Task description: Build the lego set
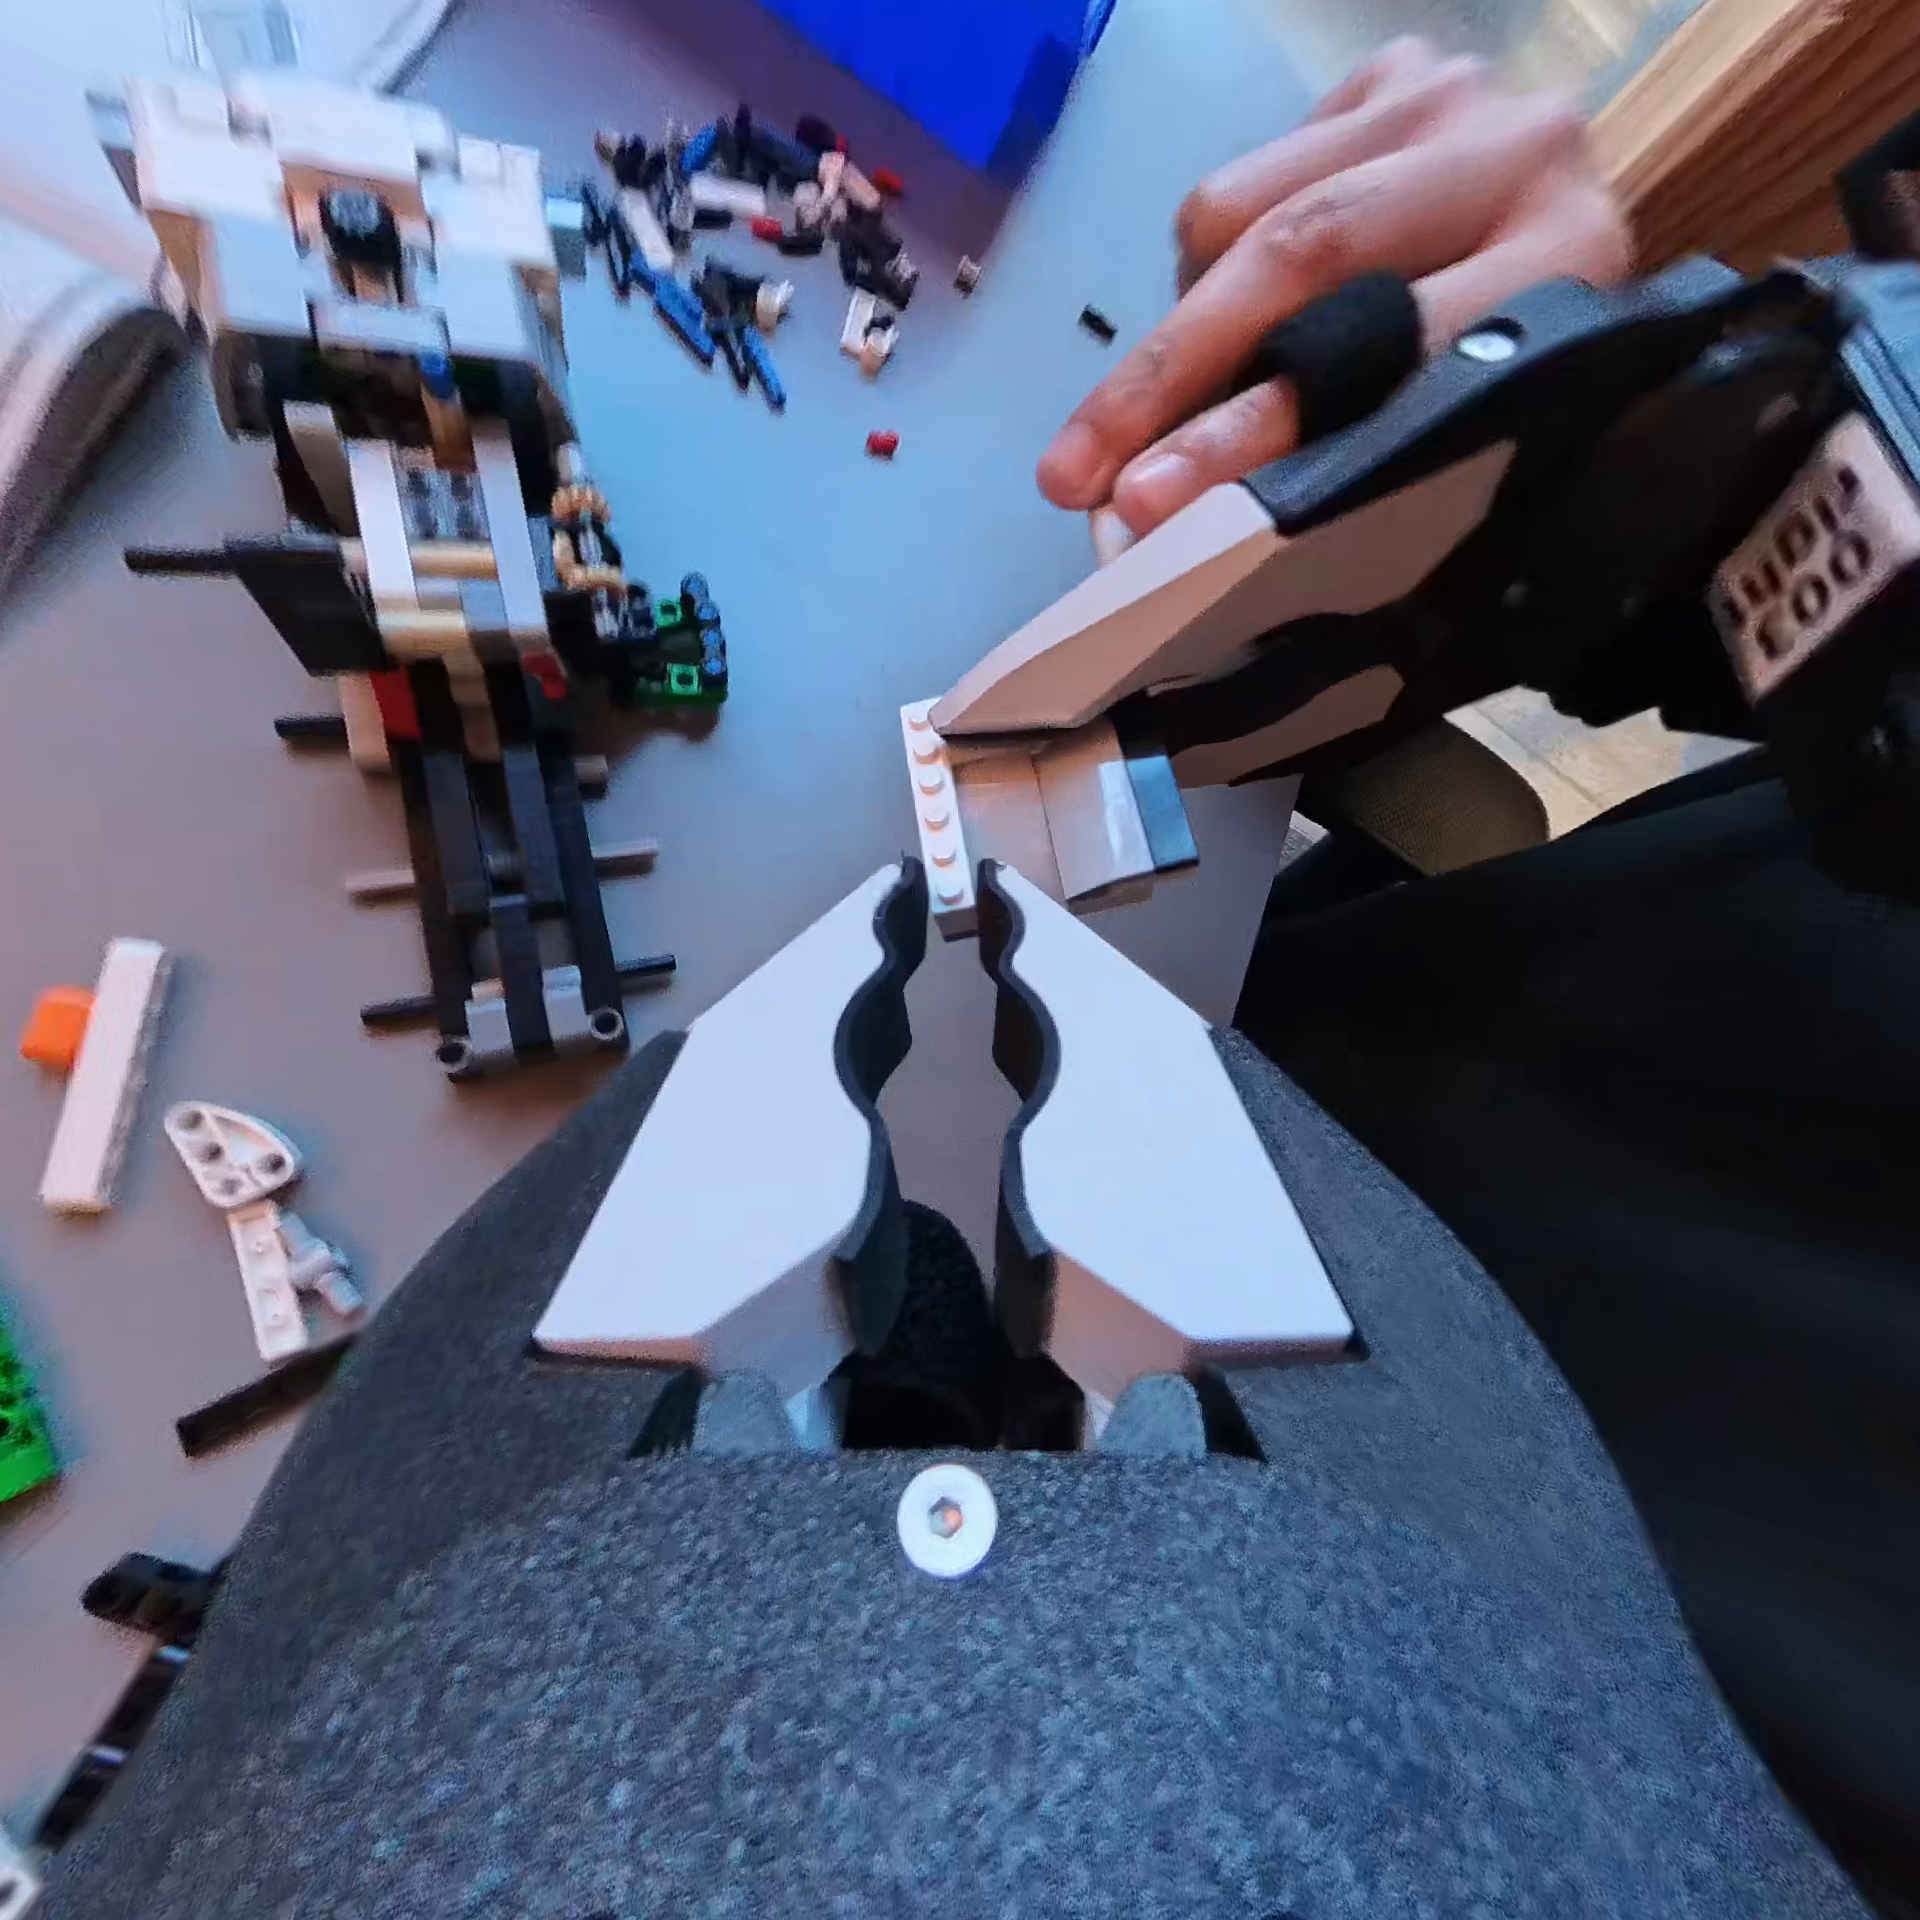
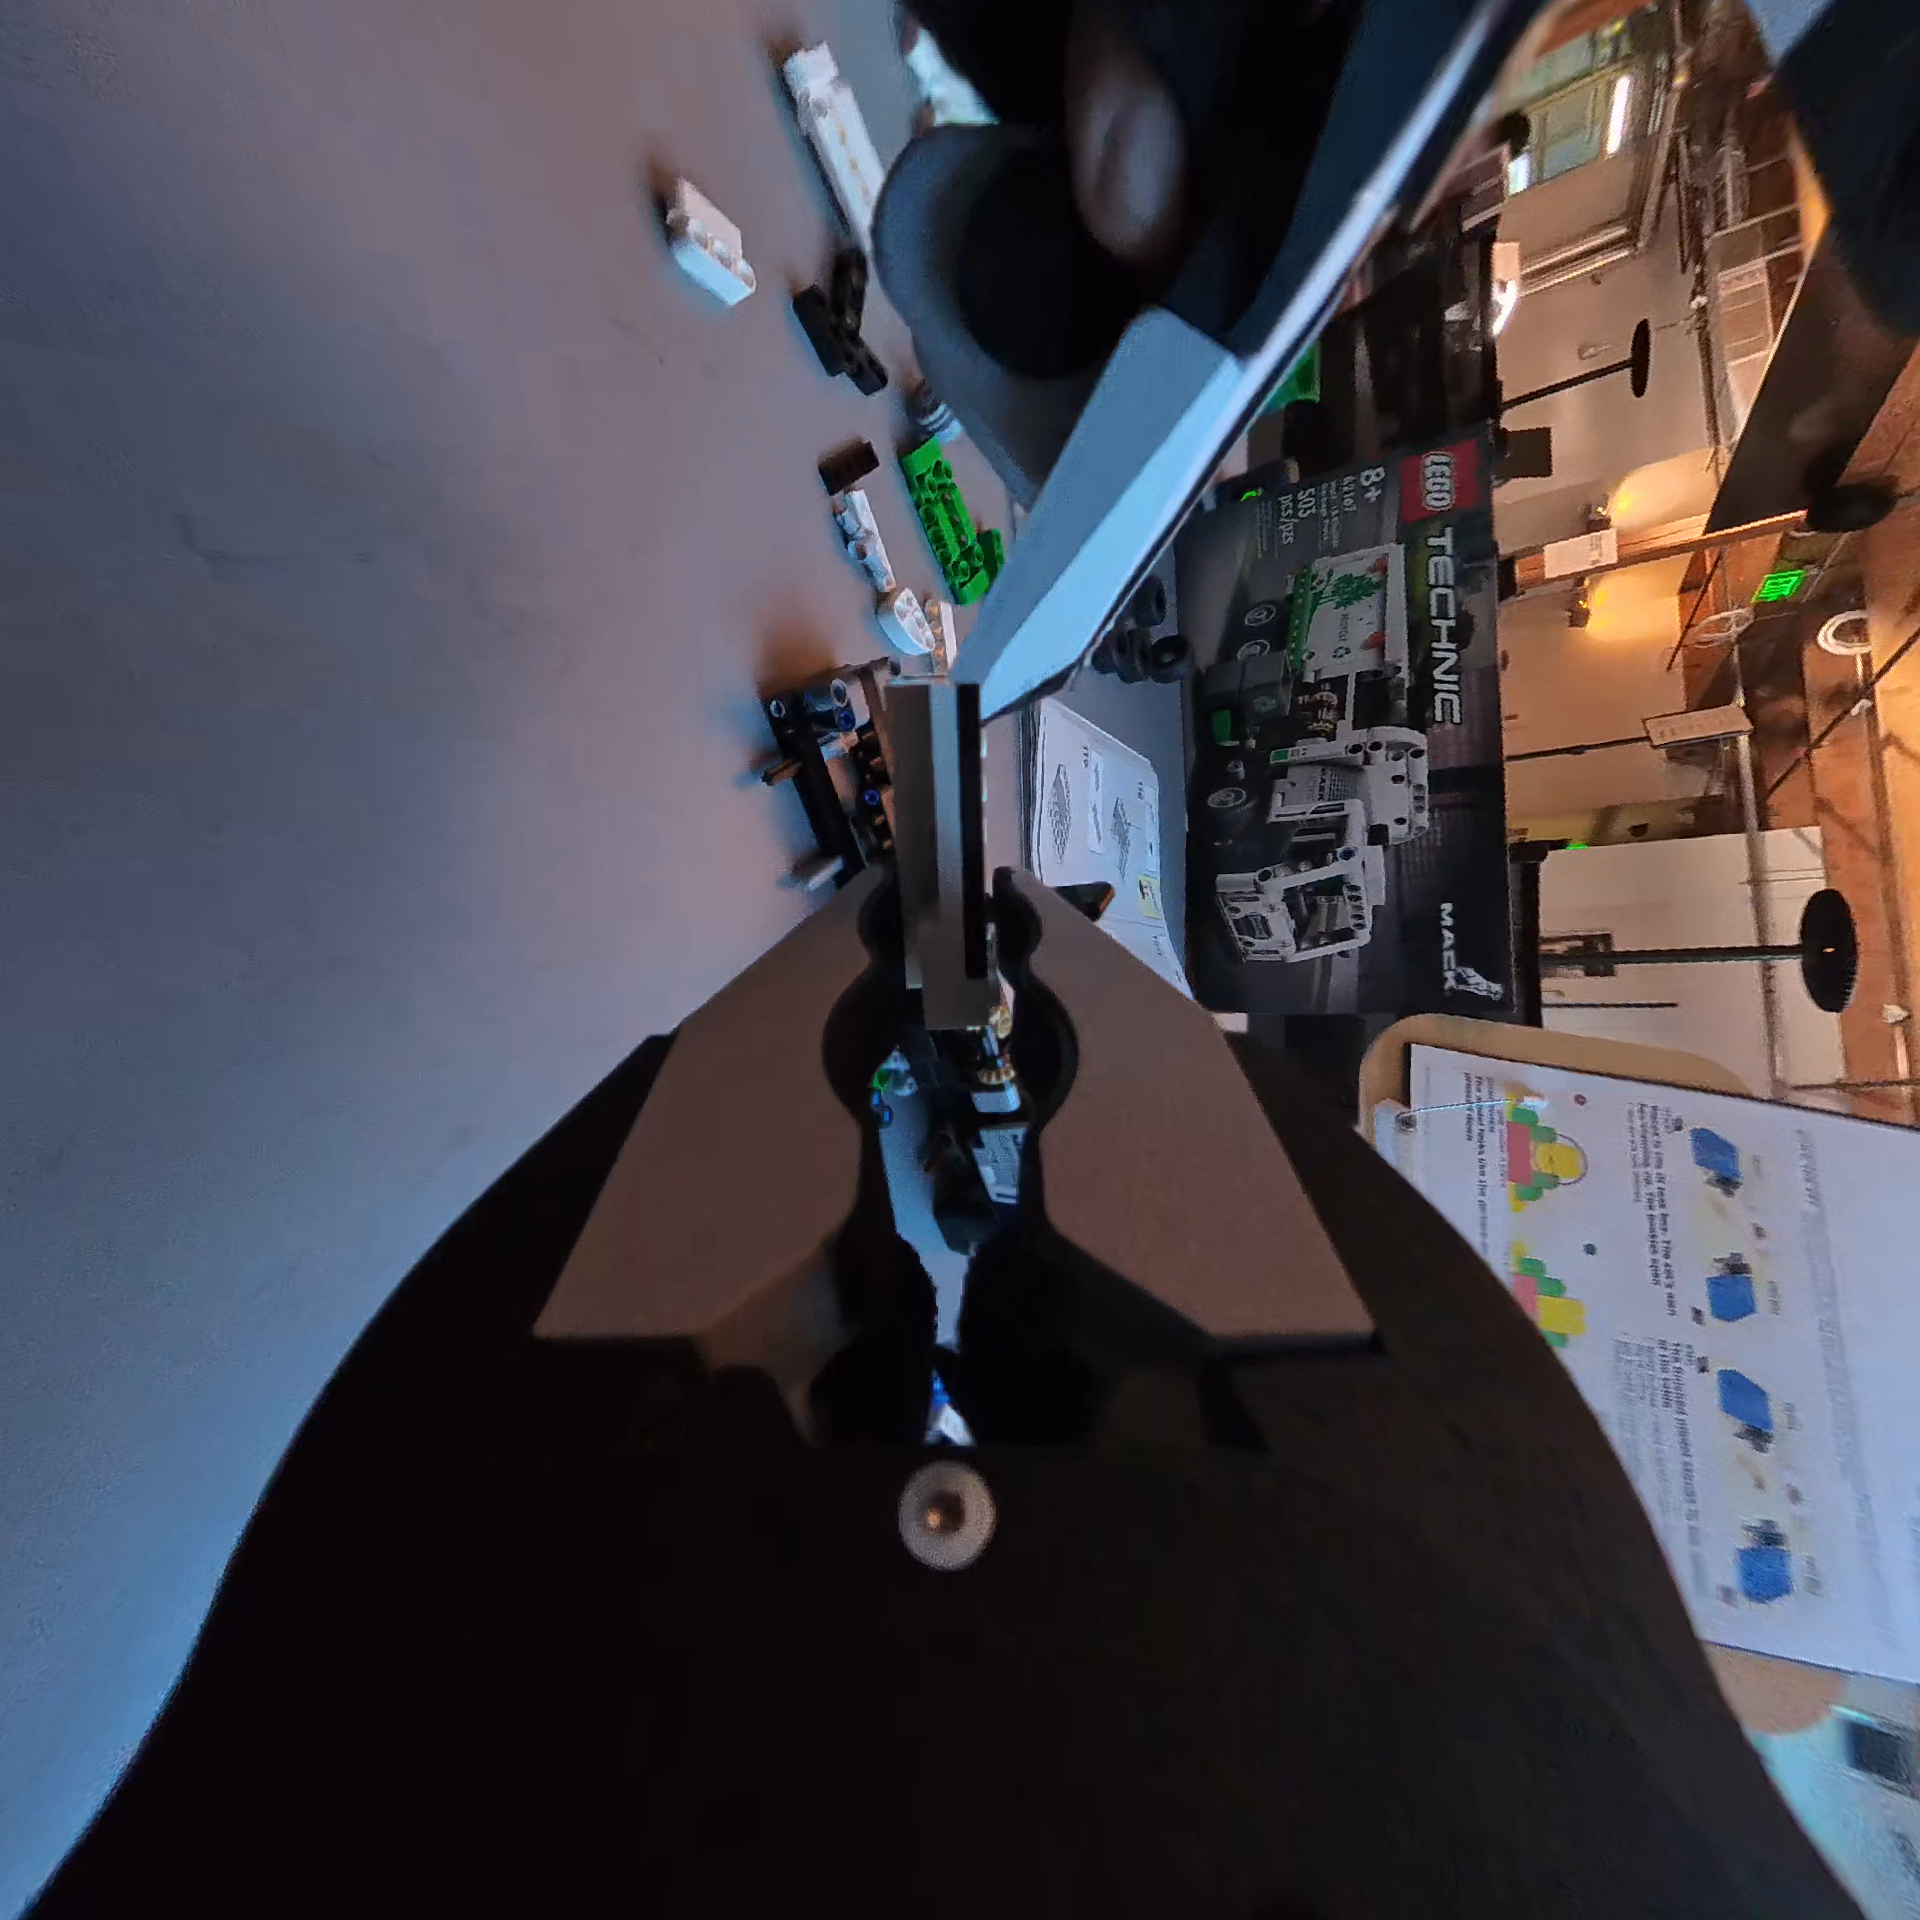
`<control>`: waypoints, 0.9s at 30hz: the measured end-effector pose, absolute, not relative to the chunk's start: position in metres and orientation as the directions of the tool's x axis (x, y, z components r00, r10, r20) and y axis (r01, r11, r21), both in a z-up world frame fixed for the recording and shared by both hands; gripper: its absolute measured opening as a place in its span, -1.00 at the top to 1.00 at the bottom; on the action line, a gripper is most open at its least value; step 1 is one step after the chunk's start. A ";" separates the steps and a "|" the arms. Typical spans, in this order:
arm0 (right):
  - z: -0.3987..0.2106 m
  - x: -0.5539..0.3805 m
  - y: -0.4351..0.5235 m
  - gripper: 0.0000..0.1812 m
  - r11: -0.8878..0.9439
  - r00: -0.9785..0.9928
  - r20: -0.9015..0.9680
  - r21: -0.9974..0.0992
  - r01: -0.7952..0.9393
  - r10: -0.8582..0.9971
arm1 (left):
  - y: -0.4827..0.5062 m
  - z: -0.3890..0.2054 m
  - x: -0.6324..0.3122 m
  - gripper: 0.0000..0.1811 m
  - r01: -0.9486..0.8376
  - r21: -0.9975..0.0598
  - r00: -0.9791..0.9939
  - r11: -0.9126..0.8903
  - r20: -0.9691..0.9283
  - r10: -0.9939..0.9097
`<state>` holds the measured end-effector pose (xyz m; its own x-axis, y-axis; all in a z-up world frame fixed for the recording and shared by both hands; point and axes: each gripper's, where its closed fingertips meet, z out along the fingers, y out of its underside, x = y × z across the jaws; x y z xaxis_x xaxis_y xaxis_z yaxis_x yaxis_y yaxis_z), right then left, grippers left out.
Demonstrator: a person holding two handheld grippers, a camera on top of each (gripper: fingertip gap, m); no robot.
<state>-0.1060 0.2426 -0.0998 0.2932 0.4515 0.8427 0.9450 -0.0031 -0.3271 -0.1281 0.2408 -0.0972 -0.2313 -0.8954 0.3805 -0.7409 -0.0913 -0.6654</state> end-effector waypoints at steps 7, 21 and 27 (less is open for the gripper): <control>-0.083 -0.118 0.232 0.83 0.064 0.544 0.630 -0.684 0.727 0.554 | 0.236 -0.068 -0.140 0.42 -0.448 -0.864 -0.459 0.227 0.005 -0.888; -0.092 -0.139 0.228 0.84 0.069 0.543 0.526 -0.757 0.650 0.654 | 0.222 -0.088 -0.135 0.82 -0.338 -0.826 -0.527 0.450 -0.230 -0.818; -0.091 -0.136 0.229 0.84 0.077 0.546 0.525 -0.763 0.642 0.653 | 0.223 -0.088 -0.133 0.82 -0.305 -0.807 -0.510 0.505 -0.309 -0.803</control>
